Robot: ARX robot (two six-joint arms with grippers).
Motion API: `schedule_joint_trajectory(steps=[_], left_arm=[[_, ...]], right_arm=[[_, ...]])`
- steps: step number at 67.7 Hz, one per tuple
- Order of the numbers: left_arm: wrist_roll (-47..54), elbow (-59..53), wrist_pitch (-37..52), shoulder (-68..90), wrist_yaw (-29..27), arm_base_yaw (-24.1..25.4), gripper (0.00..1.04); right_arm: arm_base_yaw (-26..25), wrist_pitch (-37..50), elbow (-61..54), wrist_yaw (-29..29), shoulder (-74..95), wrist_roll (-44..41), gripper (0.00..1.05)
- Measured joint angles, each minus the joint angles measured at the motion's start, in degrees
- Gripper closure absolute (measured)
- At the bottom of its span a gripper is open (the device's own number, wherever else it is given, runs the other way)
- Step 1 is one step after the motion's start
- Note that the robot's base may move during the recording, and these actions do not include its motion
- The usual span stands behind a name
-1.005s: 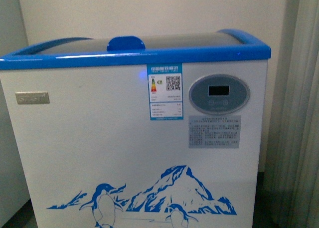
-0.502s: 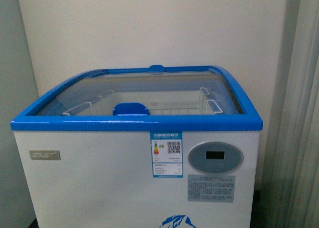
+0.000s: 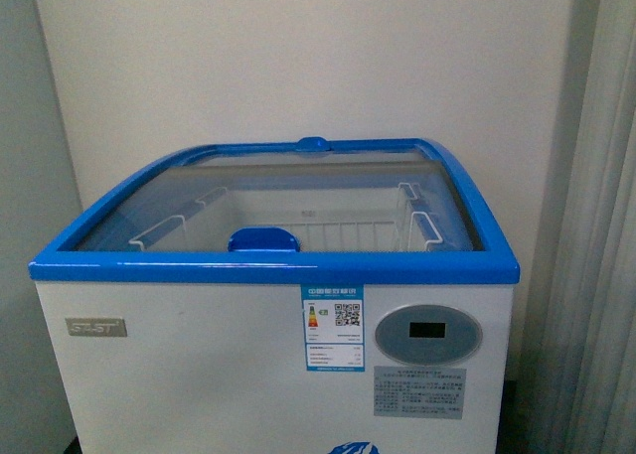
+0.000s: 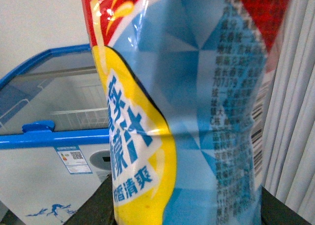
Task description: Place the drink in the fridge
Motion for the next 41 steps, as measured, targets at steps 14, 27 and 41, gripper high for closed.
schedule_joint_trajectory(steps=[14,27,41], left_arm=[[22.6,18.45,15.3,27.12,2.49,-2.62,0.08],[50.25,37.22,12.09,44.59,9.49,-8.15,0.08],[71.89,50.86,4.35,55.71,11.52,-10.64,0.08]], right_arm=[[0.0,0.0,0.0,0.0,0.0,0.0,0.65],[0.0,0.0,0.0,-0.02,0.0,0.0,0.65],[0.0,0.0,0.0,0.04,0.0,0.0,0.65]])
